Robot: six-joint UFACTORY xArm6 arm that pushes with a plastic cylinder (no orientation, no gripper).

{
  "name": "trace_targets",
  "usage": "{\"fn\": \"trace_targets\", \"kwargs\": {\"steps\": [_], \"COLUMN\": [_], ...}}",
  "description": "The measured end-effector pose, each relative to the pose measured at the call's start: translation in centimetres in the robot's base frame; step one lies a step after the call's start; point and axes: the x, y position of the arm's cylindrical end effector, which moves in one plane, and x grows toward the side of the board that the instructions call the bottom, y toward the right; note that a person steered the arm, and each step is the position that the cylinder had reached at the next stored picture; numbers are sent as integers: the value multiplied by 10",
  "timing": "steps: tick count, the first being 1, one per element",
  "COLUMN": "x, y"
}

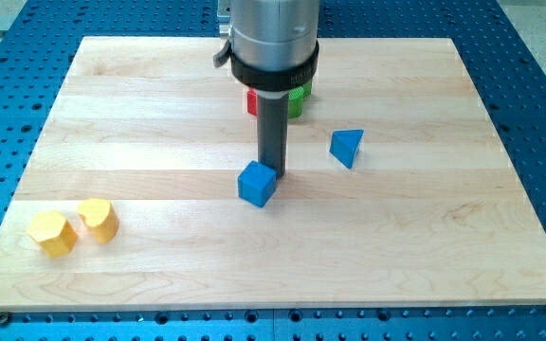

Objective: Move the blue cube to the bottom center

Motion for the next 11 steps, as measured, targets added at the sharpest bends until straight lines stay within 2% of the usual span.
{"fn": "trace_targets", "kwargs": {"steps": [1, 2, 3, 5, 6, 7, 8, 9, 11], "x": [37, 14, -2, 53, 61, 36, -25, -76, -22], "y": [-1, -5, -43, -26, -16, 92, 202, 190, 94]}}
